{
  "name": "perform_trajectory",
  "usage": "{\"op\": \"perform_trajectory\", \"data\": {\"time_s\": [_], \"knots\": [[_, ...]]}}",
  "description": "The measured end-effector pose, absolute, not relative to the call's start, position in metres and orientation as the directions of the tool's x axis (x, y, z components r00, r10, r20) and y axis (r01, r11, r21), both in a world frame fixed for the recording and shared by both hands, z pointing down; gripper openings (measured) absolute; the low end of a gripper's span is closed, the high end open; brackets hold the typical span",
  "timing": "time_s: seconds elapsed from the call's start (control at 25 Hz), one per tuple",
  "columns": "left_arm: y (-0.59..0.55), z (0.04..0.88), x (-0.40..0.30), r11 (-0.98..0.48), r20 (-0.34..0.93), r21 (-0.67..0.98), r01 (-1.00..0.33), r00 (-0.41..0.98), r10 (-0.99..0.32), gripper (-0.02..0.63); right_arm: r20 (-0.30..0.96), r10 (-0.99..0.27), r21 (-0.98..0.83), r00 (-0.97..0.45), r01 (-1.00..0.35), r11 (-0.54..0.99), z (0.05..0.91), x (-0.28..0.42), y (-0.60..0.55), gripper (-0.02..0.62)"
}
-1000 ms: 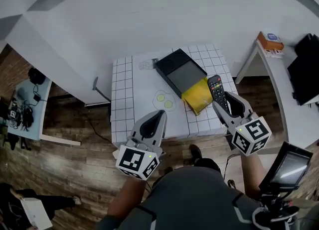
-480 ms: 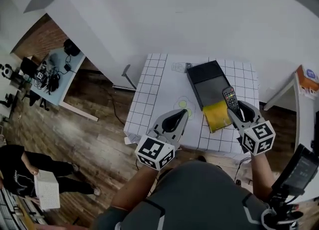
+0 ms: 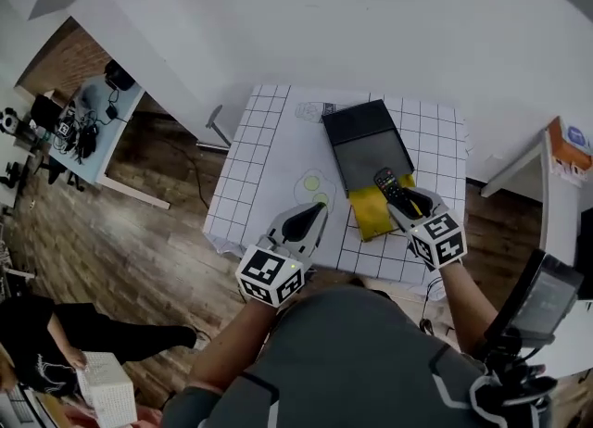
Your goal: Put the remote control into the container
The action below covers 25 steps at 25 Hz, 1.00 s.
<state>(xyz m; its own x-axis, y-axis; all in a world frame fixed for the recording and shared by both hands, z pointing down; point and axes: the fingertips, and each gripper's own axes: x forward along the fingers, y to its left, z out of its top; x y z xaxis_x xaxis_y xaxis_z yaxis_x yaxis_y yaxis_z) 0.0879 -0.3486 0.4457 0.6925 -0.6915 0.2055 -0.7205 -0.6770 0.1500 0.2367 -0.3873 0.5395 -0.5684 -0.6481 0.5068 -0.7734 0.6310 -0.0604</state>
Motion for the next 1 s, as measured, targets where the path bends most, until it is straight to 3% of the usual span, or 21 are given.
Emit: {"op": "perform_trajectory", "data": {"time_s": [0.36,0.8,1.0], "knots": [[-0.361,0.494,0.103,-0.632,0.287,0.212,-0.746,0.665,-0.689,0.009,0.644,-0.506,-0.013,-0.574,-0.670,0.742,0.609,0.242,-0.400,0.199],[-0.368,0.503,0.089,-0.594,0.324,0.216,-0.775,0.630,-0.705,0.009,0.731,-0.276,-0.039,-0.624,-0.442,0.896,0.651,0.229,-0.395,0.199],[-0.369,0.504,0.087,-0.586,0.334,0.214,-0.782,0.622,-0.708,0.009,0.776,-0.220,-0.045,-0.591,-0.400,0.915,0.667,0.232,-0.401,0.199]]}}
